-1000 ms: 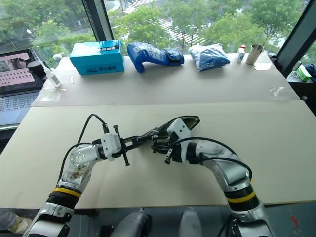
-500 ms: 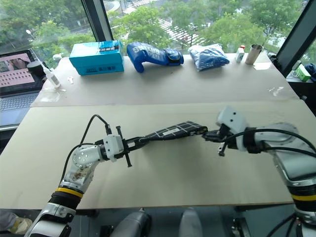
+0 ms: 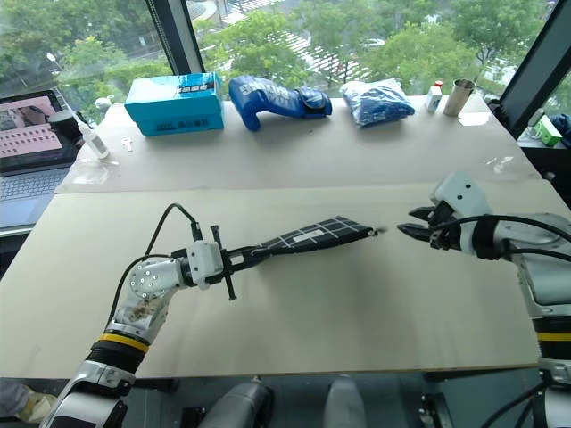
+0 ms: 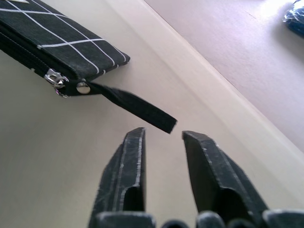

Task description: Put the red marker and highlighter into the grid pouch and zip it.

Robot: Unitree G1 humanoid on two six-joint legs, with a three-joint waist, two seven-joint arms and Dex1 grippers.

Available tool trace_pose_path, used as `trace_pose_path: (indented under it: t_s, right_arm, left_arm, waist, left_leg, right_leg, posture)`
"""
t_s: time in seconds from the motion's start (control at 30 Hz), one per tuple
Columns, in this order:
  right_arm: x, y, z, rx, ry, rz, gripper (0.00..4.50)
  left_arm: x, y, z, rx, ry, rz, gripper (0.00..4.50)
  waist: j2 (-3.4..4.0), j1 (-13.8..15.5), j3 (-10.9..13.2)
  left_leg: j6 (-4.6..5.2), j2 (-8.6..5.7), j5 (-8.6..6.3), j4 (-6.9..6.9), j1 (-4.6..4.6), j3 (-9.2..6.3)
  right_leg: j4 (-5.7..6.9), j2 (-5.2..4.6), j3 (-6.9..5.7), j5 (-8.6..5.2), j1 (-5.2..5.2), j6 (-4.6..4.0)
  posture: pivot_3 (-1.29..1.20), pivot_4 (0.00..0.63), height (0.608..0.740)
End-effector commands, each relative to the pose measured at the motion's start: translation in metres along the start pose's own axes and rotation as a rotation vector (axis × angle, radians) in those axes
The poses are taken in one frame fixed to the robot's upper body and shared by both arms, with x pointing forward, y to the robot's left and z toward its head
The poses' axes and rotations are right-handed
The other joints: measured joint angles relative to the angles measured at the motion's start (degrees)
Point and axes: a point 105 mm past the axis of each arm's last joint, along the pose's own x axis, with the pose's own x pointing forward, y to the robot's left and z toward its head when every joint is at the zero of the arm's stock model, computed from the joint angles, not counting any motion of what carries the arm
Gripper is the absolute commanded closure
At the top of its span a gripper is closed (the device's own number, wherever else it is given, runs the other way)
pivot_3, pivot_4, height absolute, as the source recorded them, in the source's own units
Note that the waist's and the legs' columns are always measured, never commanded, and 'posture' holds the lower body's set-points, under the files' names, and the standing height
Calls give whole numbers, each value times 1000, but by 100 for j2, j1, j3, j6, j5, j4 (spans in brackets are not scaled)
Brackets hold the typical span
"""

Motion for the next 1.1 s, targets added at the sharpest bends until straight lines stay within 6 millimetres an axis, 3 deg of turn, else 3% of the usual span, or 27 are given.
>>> trace_pose_path:
  t_s: [0.03, 0.2, 0.27, 0.33, 0.37, 0.43, 0.57, 0.7, 0.87, 1.0, 1.1]
  right_arm:
    - [-13, 7, 11, 120, -61, 52, 1604]
    - [-39, 4, 28, 184, -169, 58, 1604]
    - [-44, 15, 40, 182, -223, 109, 1604]
    - [-46, 45, 48, 130, -221, 229, 1604]
    - [-46, 60, 45, 87, -185, 275, 1549]
    - [-46, 74, 38, 51, -138, 315, 1549]
    - [-47, 74, 29, 79, -116, 282, 1549]
    - [-45, 77, 29, 97, -132, 261, 1549]
    - [-46, 84, 20, 74, -83, 248, 1549]
    - [-54, 76, 5, 70, -20, 186, 1549]
    - [-57, 63, -7, 68, 22, 136, 1549]
  left_arm:
    - [-2, 9, 9, 67, -27, -40, 4500]
    - [-13, 12, 6, 104, -14, -135, 4500]
    - [-18, 12, 6, 123, -10, -179, 4500]
    - [-25, 13, 3, 147, -1, -234, 4500]
    - [-28, 13, 2, 157, 2, -261, 3762]
    - [-31, 13, 0, 172, 0, -296, 3267]
    - [-33, 6, -4, 219, -16, -394, 1688]
    - [-30, 13, -3, 282, -23, -410, 116]
    - [-41, 38, -6, 306, 44, -336, 9]
    - [-83, 57, -11, 191, 156, -248, 9]
    - [-115, 49, -20, 67, 263, -230, 9]
  waist:
    - [0, 18, 0]
    - [1, 38, 0]
    - [1, 29, 0]
    - [1, 15, 0]
    - [0, 13, 0]
    - [0, 15, 0]
    - [0, 9, 0]
    - [-2, 15, 1]
    - [-3, 19, 2]
    - [-5, -40, 3]
    - [-4, -88, 2]
  left_leg:
    - [5, 0, -3, 1, -1, 0]
    - [7, -3, -4, 2, -2, -1]
    - [9, -1, -5, 0, 0, -1]
    - [10, 0, -6, -2, 2, -1]
    - [13, 2, -7, -2, 1, -3]
    - [18, 1, -10, -2, 0, -4]
    - [28, -4, -16, 6, 1, 0]
    - [26, -3, -14, 6, -2, 0]
    - [15, -3, -8, 8, -6, 1]
    - [17, -5, -9, 8, -3, 7]
    - [19, -1, -10, 4, 14, 13]
  right_leg:
    - [0, -3, 0, 0, 0, 0]
    - [-5, -4, 1, 2, 1, 2]
    - [-4, 0, -2, 2, 0, 2]
    - [-2, 1, -2, 2, 0, 2]
    - [-1, 1, -4, 2, -1, 2]
    - [1, 1, -6, 2, 0, 2]
    - [-29, -3, -5, 19, 16, 15]
    - [-45, 0, -6, 32, 16, 17]
    - [-47, -1, -8, 34, 16, 20]
    - [-46, 2, -8, 35, 11, 22]
    - [-41, 5, -9, 35, 8, 22]
  posture:
    - [0, 150, 740]
    - [0, 150, 740]
    - [0, 150, 740]
    - [0, 150, 740]
    - [0, 150, 740]
    - [0, 150, 740]
    - [0, 150, 740]
    - [0, 150, 740]
    - [0, 150, 740]
    - [0, 150, 740]
    - [0, 150, 740]
